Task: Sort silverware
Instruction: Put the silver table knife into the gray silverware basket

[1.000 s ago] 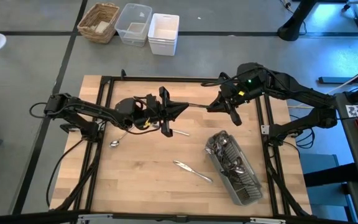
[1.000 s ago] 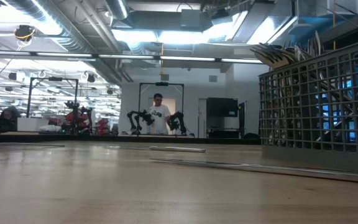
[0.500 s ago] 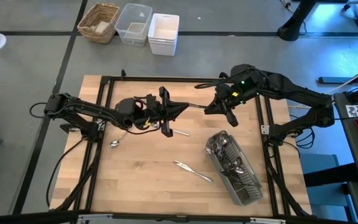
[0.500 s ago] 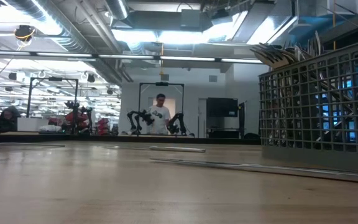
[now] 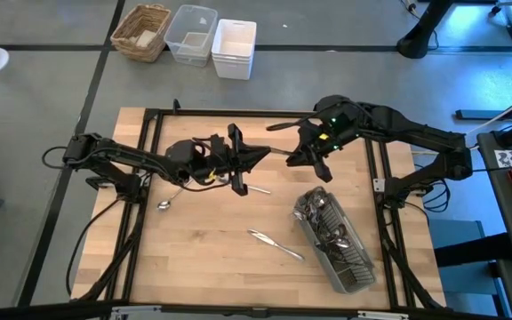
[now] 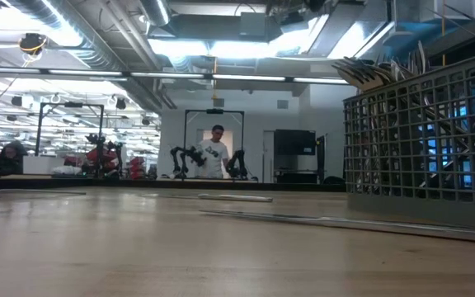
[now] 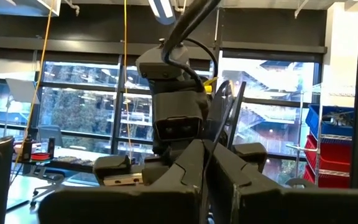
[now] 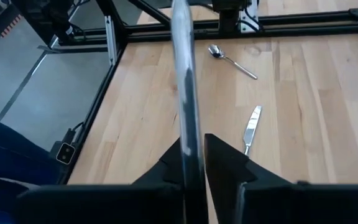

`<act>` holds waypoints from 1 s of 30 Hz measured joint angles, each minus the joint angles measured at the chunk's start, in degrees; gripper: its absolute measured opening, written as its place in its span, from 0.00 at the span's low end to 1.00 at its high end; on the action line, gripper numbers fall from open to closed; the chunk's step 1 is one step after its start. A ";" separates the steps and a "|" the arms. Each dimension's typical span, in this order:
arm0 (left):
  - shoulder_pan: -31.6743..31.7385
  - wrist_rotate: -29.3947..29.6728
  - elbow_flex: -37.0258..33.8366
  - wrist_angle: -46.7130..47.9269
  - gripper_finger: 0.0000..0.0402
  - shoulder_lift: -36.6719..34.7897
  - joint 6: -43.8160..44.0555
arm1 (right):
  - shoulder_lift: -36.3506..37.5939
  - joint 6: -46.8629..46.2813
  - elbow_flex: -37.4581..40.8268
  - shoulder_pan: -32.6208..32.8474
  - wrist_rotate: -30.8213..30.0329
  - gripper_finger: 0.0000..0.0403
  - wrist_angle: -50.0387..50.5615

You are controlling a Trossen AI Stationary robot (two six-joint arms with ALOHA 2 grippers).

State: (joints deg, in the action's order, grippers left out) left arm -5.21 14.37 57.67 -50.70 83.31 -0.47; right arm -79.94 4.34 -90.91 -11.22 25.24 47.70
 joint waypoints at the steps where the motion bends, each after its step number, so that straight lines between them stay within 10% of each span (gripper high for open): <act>1: 0.00 0.00 0.00 0.33 0.00 -0.02 0.00 | -0.04 -0.70 0.00 0.00 0.00 0.13 -0.02; 12: 0.00 -0.45 0.00 0.86 0.00 -0.02 0.06 | 0.74 -4.14 0.04 -0.09 -1.45 0.43 0.33; 30: -1.09 -3.09 2.34 0.90 0.00 2.68 8.41 | 16.05 -3.98 0.04 -0.08 -1.09 0.45 17.06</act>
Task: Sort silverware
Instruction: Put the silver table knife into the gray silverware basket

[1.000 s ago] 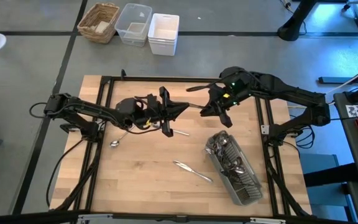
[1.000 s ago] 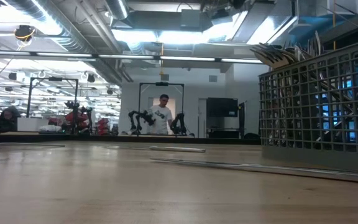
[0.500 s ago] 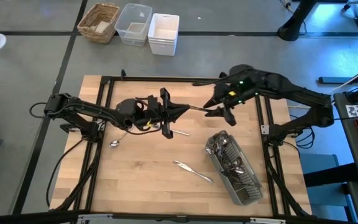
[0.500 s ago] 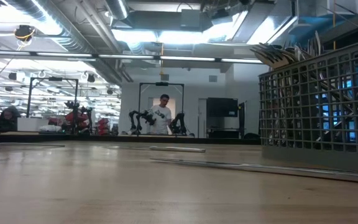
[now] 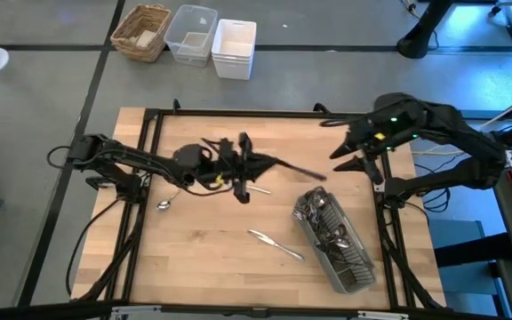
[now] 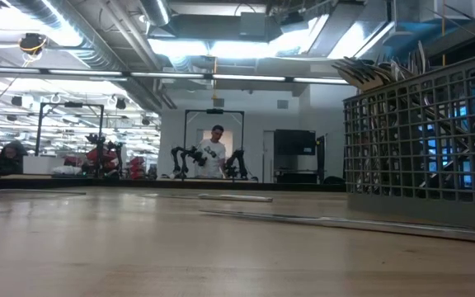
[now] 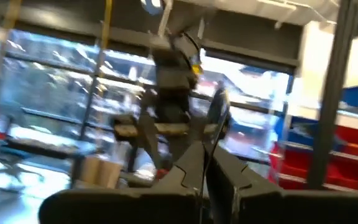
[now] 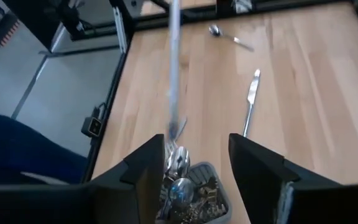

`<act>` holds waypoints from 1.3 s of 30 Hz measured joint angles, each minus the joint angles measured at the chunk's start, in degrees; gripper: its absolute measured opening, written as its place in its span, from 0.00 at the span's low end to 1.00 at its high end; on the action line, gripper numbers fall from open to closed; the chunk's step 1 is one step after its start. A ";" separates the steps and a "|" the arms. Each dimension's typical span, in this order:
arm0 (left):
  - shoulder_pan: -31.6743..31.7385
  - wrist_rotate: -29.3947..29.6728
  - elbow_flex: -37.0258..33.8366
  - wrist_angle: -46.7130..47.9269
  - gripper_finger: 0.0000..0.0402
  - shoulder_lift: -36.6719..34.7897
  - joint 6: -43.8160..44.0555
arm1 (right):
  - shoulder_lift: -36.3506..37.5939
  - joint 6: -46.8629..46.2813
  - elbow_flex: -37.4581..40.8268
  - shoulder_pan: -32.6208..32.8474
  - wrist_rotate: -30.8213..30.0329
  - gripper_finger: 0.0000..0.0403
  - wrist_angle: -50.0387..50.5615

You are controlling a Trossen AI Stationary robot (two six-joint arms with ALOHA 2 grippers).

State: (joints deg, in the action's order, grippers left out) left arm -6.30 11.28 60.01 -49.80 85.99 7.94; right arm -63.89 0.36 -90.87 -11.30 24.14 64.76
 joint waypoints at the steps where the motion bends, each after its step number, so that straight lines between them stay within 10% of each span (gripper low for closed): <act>1: -0.31 -1.18 1.42 0.18 0.00 1.45 1.03 | 0.88 0.00 0.00 0.01 -0.01 0.45 -0.26; 17: -6.95 -9.01 41.72 36.02 0.00 29.96 5.12 | 9.20 -0.06 -0.02 0.01 -2.18 0.45 0.31; 39: -8.46 -4.50 44.98 37.30 0.13 38.60 8.00 | 9.41 0.09 -0.02 0.06 -2.05 0.45 5.93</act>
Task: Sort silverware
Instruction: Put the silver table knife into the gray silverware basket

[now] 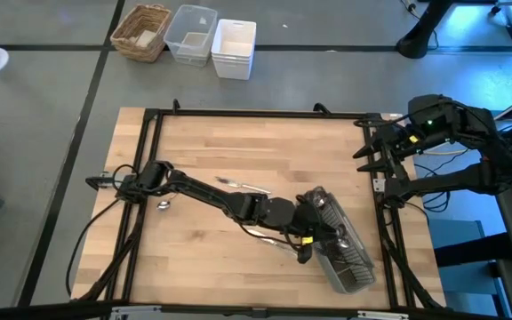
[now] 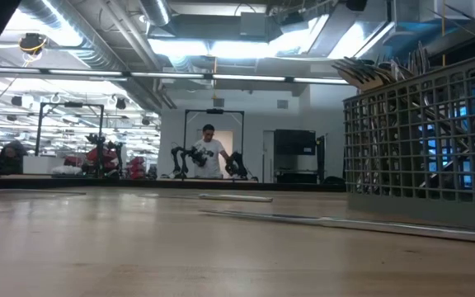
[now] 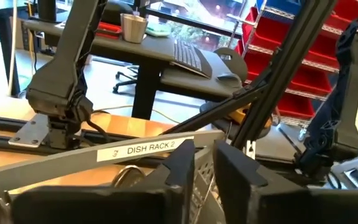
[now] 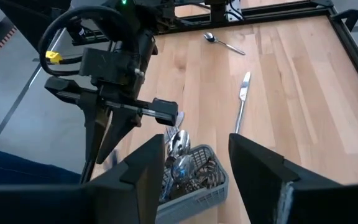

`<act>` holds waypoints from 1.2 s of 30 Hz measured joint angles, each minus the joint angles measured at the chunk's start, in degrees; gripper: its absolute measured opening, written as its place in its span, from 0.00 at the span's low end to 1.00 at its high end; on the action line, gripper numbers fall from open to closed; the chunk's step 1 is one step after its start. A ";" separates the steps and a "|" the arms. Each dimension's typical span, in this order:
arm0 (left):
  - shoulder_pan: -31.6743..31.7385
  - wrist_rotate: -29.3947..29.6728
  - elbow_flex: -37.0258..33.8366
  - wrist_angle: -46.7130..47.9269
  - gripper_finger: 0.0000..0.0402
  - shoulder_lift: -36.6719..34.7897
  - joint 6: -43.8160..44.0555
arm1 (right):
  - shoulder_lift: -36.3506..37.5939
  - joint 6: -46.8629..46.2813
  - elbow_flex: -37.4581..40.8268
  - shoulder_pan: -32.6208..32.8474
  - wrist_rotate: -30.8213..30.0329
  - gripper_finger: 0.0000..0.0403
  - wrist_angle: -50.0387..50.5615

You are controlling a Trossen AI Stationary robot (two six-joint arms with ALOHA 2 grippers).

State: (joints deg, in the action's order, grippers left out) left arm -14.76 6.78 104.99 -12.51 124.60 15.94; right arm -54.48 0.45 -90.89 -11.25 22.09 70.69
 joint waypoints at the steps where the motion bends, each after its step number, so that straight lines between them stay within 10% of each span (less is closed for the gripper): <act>1: 0.00 -0.10 0.02 0.12 0.15 0.00 0.49 | 0.00 0.02 0.00 0.00 0.00 0.45 -0.06; 10: 1.16 -0.26 -0.03 2.21 0.26 -3.01 4.62 | -0.01 0.02 0.00 0.00 0.03 0.45 0.01; 27: 6.65 -1.68 -0.11 56.78 0.15 -15.07 8.70 | -4.07 -6.56 1.03 0.02 1.69 0.45 -0.10; 36: 6.10 -4.78 -5.08 67.14 0.04 -17.83 5.39 | -6.57 -12.49 1.05 1.50 5.48 0.45 -5.05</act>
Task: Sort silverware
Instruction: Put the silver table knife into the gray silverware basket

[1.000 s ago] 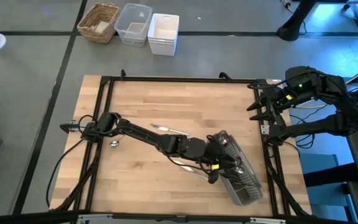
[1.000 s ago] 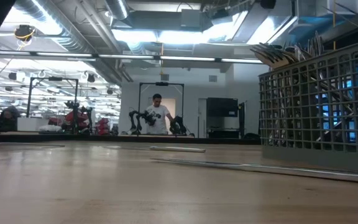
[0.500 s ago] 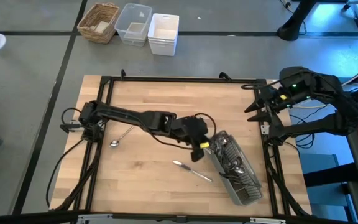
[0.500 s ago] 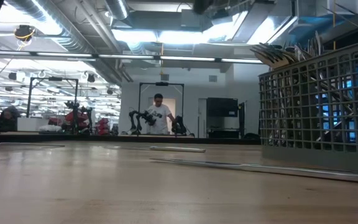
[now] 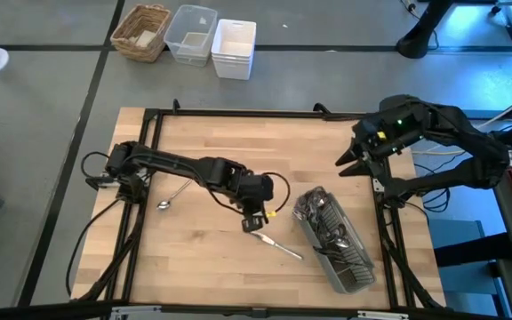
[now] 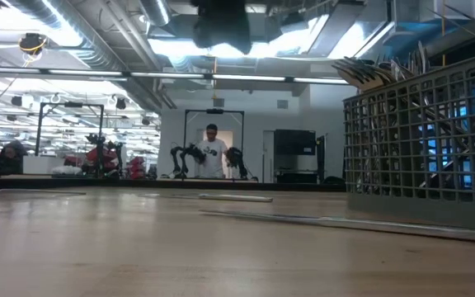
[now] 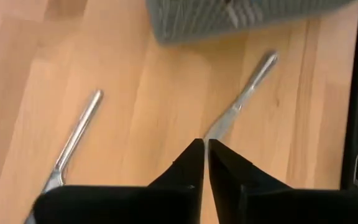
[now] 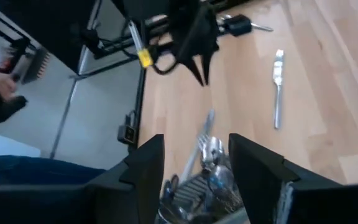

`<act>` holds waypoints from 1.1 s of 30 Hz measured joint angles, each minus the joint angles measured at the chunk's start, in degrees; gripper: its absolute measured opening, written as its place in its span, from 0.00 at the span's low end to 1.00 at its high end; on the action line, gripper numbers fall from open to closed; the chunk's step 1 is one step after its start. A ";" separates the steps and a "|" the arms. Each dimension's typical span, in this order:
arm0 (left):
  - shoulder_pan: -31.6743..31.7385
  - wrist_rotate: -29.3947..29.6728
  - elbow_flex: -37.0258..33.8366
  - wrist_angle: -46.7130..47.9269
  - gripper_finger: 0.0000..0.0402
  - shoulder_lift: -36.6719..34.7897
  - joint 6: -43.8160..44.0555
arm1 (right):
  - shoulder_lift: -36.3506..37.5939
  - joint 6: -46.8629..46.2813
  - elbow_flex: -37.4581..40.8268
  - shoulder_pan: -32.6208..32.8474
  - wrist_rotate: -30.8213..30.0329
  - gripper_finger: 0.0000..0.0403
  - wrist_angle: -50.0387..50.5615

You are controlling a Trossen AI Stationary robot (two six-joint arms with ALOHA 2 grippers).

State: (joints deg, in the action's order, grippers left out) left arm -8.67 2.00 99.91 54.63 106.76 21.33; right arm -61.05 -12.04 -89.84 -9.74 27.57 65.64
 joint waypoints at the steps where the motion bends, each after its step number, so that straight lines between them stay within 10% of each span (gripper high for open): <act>1: 0.05 -0.70 -1.13 -0.02 0.03 -0.53 -0.56 | -0.22 -1.32 0.04 1.19 -0.39 0.45 -0.84; 16: 1.53 -9.44 -20.76 -10.41 0.00 -3.50 -10.27 | -11.54 -16.57 0.00 27.99 -31.13 0.45 -15.91; 33: -2.35 -13.63 -32.80 -37.09 0.00 -3.48 -16.04 | -34.26 -28.46 0.07 39.20 -31.99 0.45 -16.17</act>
State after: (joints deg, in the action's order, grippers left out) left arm -11.01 -11.63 67.11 17.54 103.28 5.29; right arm -95.31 -40.50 -89.78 29.46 -4.42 49.47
